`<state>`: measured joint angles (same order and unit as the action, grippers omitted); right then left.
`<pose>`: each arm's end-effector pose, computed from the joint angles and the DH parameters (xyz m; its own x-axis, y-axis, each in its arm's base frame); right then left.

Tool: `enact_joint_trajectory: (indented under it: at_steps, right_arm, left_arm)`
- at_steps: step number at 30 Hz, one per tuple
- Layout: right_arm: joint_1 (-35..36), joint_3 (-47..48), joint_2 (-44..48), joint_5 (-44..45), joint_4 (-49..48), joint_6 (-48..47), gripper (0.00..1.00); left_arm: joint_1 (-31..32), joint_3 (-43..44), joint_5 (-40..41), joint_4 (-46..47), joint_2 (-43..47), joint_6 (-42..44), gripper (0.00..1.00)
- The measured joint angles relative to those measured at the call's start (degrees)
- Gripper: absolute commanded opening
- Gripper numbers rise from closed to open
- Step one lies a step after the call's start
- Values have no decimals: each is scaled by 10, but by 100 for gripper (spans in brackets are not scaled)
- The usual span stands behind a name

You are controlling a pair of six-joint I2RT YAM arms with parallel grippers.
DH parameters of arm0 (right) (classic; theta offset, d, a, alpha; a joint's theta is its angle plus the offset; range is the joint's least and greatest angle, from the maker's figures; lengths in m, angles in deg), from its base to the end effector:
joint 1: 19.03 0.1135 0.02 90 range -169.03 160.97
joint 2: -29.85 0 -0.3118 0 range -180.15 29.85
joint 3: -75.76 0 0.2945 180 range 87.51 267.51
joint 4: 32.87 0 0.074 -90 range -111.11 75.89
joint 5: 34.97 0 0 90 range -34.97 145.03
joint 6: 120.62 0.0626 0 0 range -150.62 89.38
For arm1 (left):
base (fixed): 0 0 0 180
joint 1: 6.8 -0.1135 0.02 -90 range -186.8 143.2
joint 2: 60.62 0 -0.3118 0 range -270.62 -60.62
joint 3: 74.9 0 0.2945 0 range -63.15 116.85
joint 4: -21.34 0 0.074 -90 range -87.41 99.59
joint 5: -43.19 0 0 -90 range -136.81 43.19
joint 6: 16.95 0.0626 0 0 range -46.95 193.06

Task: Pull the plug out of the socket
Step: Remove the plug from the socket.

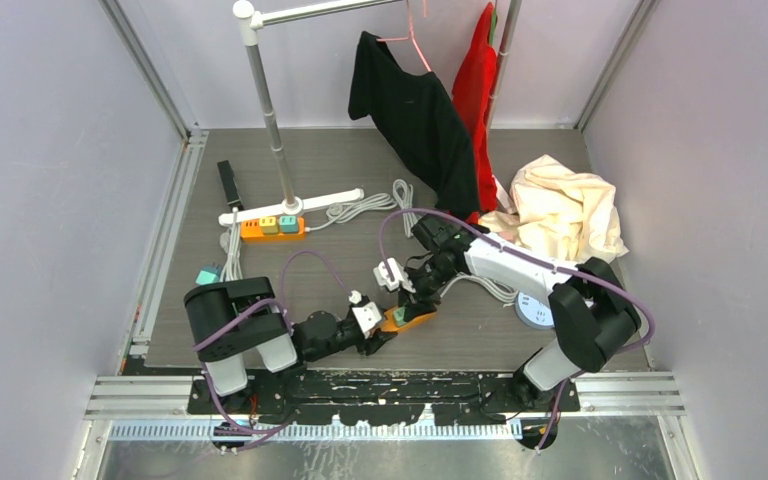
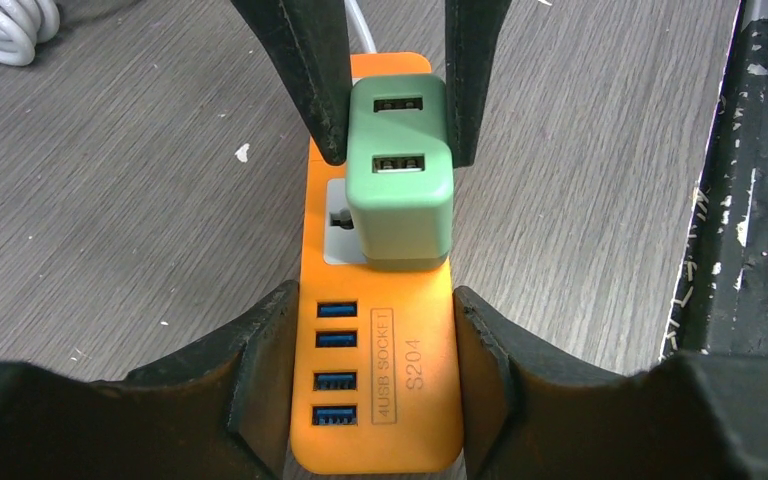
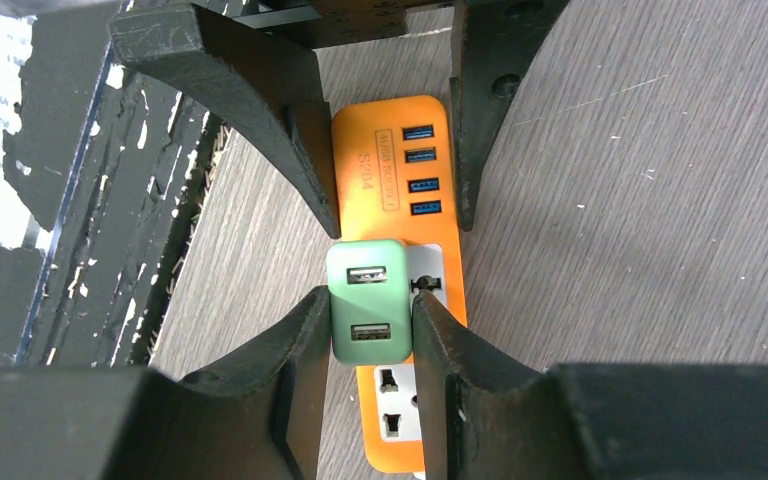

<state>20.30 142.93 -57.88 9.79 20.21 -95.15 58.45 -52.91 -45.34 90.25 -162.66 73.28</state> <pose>0.2168 0.2351 0.2083 0.2234 -0.6388 -0.7362 -0.9285 -0.3693 0.0387 0.1145 -0.2445 0.1020 -0.0773 0.1772 -0.9811 0.8976 0.4407 0.0089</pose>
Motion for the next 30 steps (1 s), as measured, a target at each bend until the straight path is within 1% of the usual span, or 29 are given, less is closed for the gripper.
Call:
enact_joint_trajectory:
  at_steps: [6, 11, 14, 16, 19, 23, 27, 30]
  right_arm:
    - [-35, 4, -9, -25, 13, -3, 2]
    - [-70, -3, -9, -52, 46, -76, 1]
    - [-71, -9, -9, -68, 65, -126, 1]
    - [-62, -9, -9, -70, 68, -141, 1]
    - [-44, -7, -9, -66, 58, -133, 1]
    - [-42, -3, -9, -57, 52, -101, 1]
    - [-61, -3, -9, -60, 53, -89, 1]
    - [-85, -3, -9, -75, 71, -108, 1]
  left_arm:
    - [0, 8, 0, 1, -7, 0, 0]
    - [0, 25, 2, -2, -16, 0, 0]
    - [1, 26, 0, -4, -17, 0, 0]
    - [2, 26, 0, -4, -17, 0, 0]
    - [3, 24, -1, -3, -17, -1, 0]
    - [3, 23, 0, -2, -17, -2, 0]
    - [3, 23, 0, -2, -17, -2, 0]
    - [3, 29, 0, 0, -18, -2, 0]
